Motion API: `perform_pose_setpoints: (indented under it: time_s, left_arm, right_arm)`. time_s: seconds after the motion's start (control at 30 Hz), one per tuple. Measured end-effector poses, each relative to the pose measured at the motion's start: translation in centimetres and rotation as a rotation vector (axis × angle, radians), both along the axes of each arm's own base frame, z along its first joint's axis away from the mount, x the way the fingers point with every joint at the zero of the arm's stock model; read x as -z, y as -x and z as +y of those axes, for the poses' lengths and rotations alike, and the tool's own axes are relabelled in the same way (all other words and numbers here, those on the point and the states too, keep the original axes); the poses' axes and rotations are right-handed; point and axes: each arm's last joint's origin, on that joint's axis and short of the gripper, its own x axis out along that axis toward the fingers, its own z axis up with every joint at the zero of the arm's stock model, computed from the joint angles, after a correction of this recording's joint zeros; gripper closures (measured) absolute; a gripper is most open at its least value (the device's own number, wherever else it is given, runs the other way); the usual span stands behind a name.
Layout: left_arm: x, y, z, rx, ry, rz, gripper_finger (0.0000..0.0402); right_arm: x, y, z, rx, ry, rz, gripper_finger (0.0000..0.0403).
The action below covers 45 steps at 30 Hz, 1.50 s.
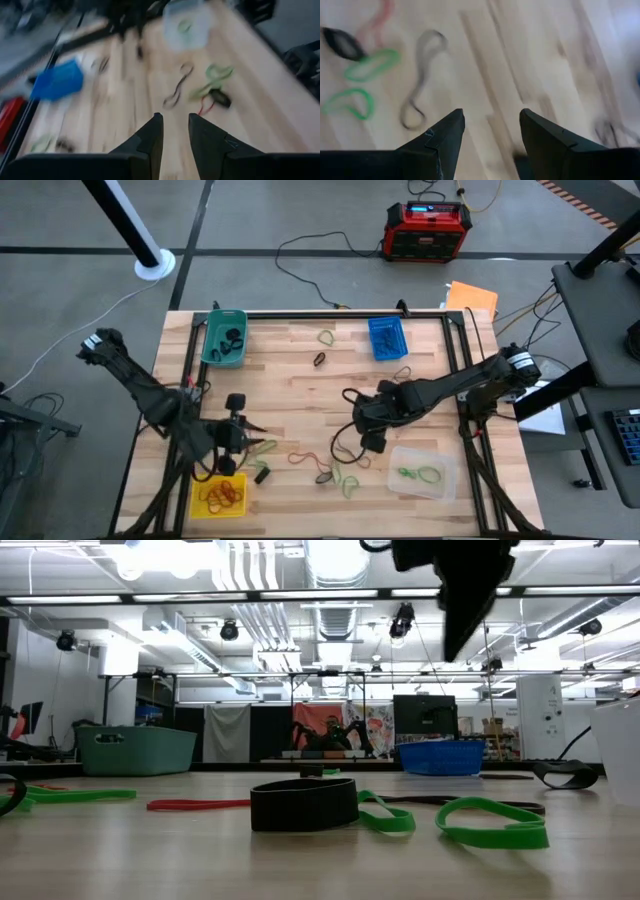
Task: Sort rubber bands into baskets
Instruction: Put the thin black rubber band into the blue basket
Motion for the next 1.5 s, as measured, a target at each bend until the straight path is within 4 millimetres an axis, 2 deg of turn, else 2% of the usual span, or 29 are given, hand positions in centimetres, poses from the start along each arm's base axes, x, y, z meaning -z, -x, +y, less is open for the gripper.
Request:
perform_pose_setpoints:
  time_s: [0.17,0.37,0.6,0.9,1.0,1.23,1.5]
  left_arm:
    - [1.2,-0.7,1.7,0.098,-0.049,-0.095,0.0325]
    - [3.6,-1.9,3.9,0.023,-0.108,-0.125,0.0325]
    - [5.3,-2.4,4.7,0.032,-0.137,-0.088,0.0325]
    - [5.1,-2.6,4.8,0.011,-0.141,-0.095,0.0325]
    - [5.1,-2.6,5.0,-0.054,-0.175,-0.105,0.0325]
    - [5.0,-2.5,5.5,-0.192,-0.244,-0.123,0.0325]
    - [5.0,-2.5,5.5,-0.212,-0.199,-0.13,0.0325]
  right_arm:
    - [0.0,1.7,0.8,0.048,-0.038,0.146,0.0216]
    - [1.9,2.7,3.1,-0.022,-0.043,0.164,0.0216]
    - [4.2,0.6,4.3,-0.045,-0.118,-0.062,0.0216]
    - [7.5,-2.5,5.0,-0.126,-0.102,-0.164,0.0216]
    - [8.2,-3.2,5.3,-0.169,-0.095,-0.195,0.0216]
    - [10.6,-4.2,5.3,-0.288,-0.036,-0.162,0.0216]
    - [13.4,-4.5,5.4,-0.246,-0.005,-0.093,0.0216]
